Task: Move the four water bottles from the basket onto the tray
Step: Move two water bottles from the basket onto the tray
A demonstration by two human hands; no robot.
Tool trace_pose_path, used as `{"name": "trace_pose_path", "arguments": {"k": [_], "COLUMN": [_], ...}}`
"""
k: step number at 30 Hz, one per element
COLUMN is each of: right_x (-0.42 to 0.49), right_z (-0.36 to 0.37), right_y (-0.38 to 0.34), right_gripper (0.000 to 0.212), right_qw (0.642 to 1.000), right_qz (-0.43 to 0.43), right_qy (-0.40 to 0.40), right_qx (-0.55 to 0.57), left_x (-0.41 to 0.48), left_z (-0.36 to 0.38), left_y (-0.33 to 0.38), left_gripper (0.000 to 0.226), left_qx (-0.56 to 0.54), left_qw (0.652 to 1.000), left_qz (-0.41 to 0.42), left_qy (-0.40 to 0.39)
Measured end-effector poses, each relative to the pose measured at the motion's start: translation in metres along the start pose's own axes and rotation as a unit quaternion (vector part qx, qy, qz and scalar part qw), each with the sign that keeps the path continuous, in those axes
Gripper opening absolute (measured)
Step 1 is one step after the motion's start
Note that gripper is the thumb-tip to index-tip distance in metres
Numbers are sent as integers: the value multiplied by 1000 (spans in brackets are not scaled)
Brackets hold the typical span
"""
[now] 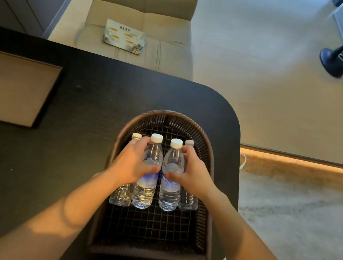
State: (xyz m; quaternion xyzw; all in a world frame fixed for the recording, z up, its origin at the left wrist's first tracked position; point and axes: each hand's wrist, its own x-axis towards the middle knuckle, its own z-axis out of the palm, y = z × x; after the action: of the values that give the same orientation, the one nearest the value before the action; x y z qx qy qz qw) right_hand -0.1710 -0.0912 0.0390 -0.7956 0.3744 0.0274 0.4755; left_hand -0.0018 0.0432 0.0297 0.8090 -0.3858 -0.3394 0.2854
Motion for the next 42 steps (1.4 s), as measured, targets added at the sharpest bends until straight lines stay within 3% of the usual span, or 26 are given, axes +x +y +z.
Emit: {"name": "trace_pose_path", "arguments": {"k": [6,14,24,26,42], "right_x": [-56,-111,-146,-146,-64], "right_z": [19,52,73,81,173], "right_y": [-3,-21,-87,-105,-267], "right_gripper": [71,68,70,70,71], "right_qw": [997,982,958,955,961], "right_qz": [-23,-63,-134,-160,-237], "right_qy": [68,180,253,250,146], "right_qx": [16,-4,-26,-27,5], "left_x": [-53,-108,-159,-172,-209], "left_z": [2,6,-53,-74,-240], "left_y": [9,5,7,2,-107], "left_gripper": [62,78,74,71,67], "left_qx": [-89,-60,-69,-65,-84], "left_qw": [995,988,969,961,941], "left_qz": [35,125,164,179,59], "left_qy": [20,73,173,198,321]}}
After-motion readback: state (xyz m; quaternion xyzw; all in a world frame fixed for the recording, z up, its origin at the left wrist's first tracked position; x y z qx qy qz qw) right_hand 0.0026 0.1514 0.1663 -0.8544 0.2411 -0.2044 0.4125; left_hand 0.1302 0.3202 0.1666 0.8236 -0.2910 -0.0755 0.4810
